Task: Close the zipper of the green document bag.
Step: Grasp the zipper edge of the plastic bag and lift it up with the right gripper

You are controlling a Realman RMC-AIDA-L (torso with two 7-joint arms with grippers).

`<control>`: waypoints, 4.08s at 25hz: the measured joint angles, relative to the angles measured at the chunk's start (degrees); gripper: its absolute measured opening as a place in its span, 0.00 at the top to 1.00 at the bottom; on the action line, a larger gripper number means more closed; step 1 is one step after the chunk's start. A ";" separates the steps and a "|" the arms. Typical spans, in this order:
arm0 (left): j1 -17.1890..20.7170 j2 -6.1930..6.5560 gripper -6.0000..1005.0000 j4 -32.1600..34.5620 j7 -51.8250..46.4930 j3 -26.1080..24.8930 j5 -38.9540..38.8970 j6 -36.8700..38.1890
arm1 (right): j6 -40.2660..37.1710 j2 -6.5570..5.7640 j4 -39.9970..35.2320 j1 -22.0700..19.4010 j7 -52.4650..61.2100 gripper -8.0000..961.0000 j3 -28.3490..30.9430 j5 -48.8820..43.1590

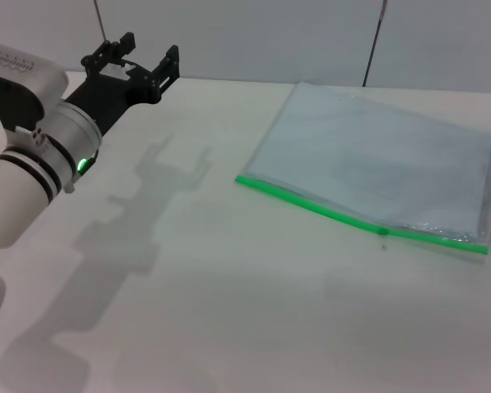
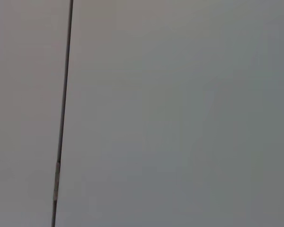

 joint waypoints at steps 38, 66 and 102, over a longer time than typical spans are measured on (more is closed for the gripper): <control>-0.51 0.29 0.28 0.83 -0.74 -0.34 0.53 3.47 | -35.78 -15.25 -36.68 -11.87 0.00 0.39 -3.48 -24.90; 0.31 0.58 0.28 1.62 -0.80 -1.24 0.07 5.02 | -79.94 -0.18 -54.75 -26.70 -38.41 0.30 27.36 -37.93; 0.89 0.55 0.28 1.61 -1.79 -2.70 0.10 5.01 | -88.03 -0.01 -56.26 -23.64 -32.44 0.30 24.18 -56.60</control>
